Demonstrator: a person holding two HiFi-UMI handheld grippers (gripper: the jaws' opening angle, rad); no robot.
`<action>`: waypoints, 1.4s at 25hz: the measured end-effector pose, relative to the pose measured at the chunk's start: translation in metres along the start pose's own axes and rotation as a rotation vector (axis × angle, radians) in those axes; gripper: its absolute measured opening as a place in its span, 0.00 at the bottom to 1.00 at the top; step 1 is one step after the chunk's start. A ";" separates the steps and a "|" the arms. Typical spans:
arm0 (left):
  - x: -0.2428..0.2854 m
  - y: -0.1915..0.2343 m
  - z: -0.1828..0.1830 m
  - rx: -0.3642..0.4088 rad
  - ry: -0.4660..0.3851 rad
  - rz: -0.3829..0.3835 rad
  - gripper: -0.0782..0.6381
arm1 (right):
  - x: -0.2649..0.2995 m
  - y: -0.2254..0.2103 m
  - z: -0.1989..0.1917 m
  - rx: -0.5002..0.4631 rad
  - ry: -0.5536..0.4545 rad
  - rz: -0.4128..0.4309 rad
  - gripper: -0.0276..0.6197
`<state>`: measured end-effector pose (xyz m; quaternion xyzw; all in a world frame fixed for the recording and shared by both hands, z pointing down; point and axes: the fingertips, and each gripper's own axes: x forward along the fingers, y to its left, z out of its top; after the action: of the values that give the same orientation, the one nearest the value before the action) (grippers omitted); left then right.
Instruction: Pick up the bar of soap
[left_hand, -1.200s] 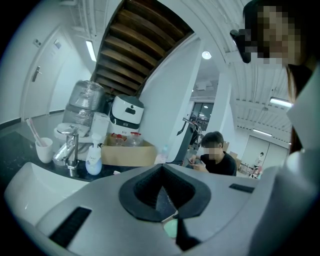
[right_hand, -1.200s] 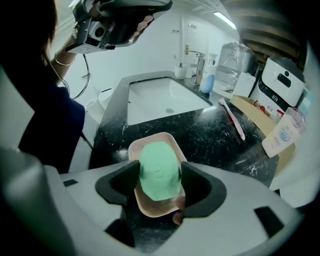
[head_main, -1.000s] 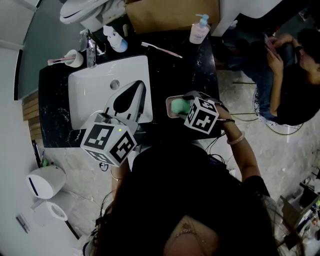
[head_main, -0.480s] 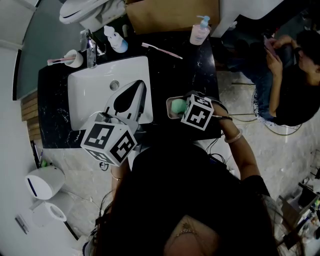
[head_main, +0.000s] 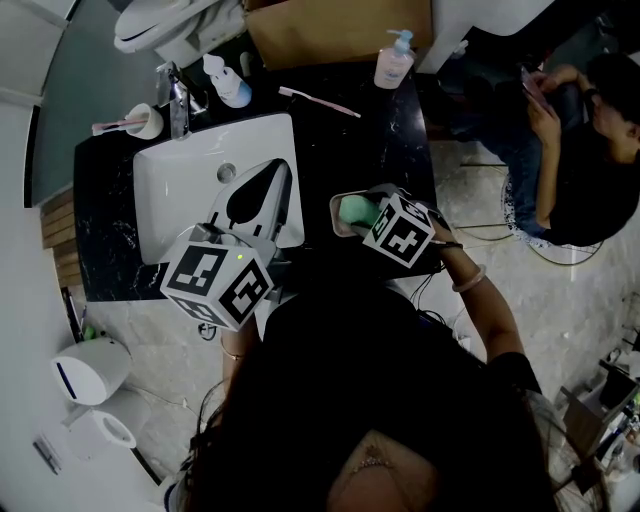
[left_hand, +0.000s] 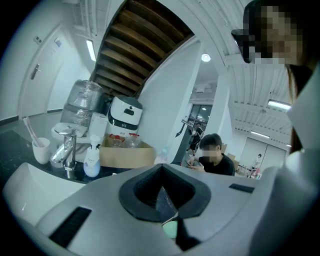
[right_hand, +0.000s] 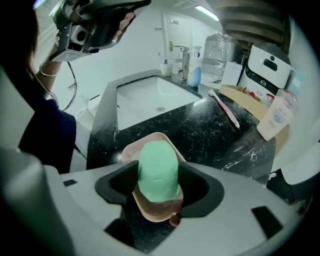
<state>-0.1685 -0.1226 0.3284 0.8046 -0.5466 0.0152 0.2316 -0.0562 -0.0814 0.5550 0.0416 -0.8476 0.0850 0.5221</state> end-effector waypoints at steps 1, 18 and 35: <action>0.000 -0.001 0.000 0.001 0.001 -0.001 0.10 | -0.001 -0.001 0.000 0.011 -0.011 -0.008 0.43; 0.004 -0.014 -0.003 0.025 0.023 -0.028 0.10 | -0.013 0.004 0.003 0.272 -0.197 0.065 0.43; 0.013 -0.032 -0.005 0.046 0.044 -0.065 0.10 | -0.033 -0.002 0.004 0.418 -0.333 0.113 0.43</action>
<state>-0.1335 -0.1227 0.3251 0.8265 -0.5145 0.0379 0.2253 -0.0443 -0.0851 0.5236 0.1146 -0.8868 0.2790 0.3501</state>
